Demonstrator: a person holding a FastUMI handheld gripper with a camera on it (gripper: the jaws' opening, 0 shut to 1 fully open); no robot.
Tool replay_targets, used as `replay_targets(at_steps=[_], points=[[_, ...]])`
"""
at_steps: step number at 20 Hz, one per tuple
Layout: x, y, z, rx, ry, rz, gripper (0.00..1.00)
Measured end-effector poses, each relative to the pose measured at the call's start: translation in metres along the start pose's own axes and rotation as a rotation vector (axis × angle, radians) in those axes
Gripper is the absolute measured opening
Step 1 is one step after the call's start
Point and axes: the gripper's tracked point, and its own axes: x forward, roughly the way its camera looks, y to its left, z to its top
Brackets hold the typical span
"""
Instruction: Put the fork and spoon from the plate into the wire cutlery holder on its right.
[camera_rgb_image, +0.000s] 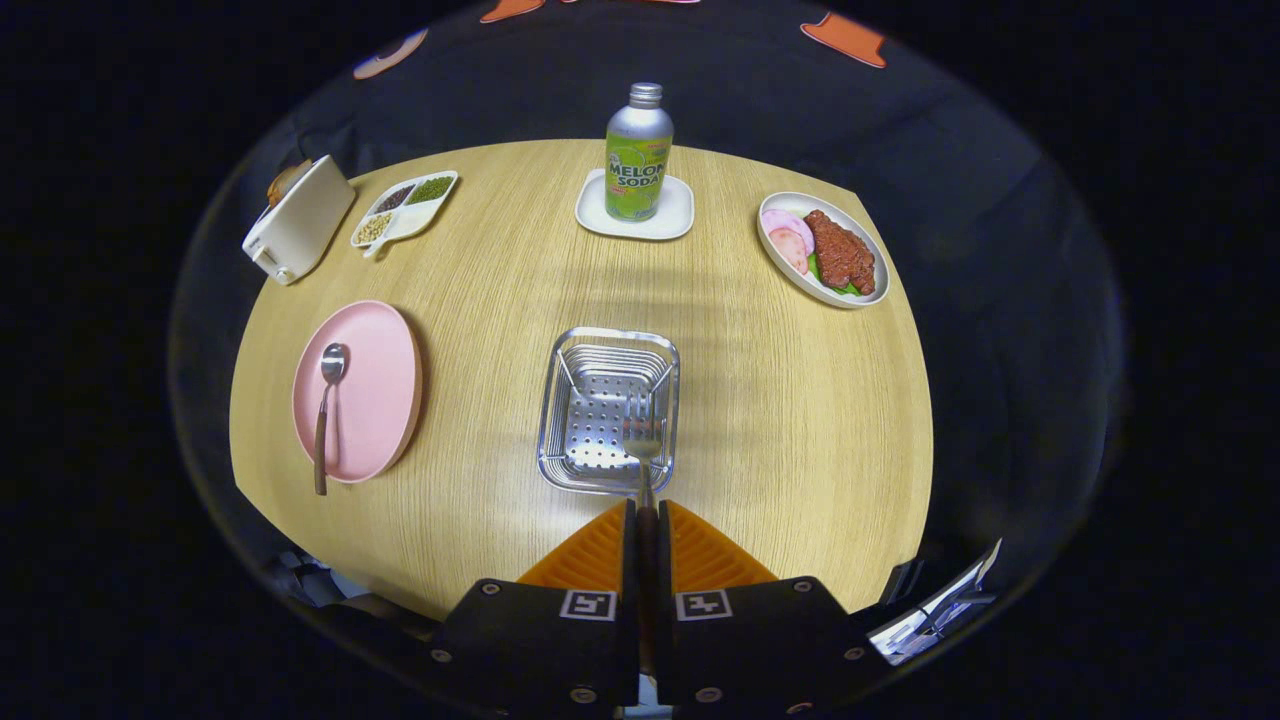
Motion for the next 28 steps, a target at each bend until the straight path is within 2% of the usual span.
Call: replay_targets(at_steps=[5, 11, 16, 20, 21, 22, 24, 25, 28], points=[[-0.001, 0.003, 0.016, 0.039, -0.058, -0.003, 0.11], [-0.021, 0.001, 0.048, 0.121, -0.243, -0.013, 0.14], [-0.057, -0.003, 0.086, 0.158, -0.482, -0.045, 0.21], [-0.092, -0.005, 0.111, 0.224, -0.66, -0.034, 0.23], [-0.102, -0.009, 0.115, 0.238, -0.708, -0.04, 0.26], [-0.107, -0.01, 0.117, 0.247, -0.726, -0.047, 0.35], [-0.12, -0.008, 0.125, 0.264, -0.79, -0.052, 0.44], [-0.129, -0.007, 0.129, 0.267, -0.83, -0.055, 0.46], [-0.163, 0.001, 0.144, 0.232, -0.977, -0.081, 0.67]])
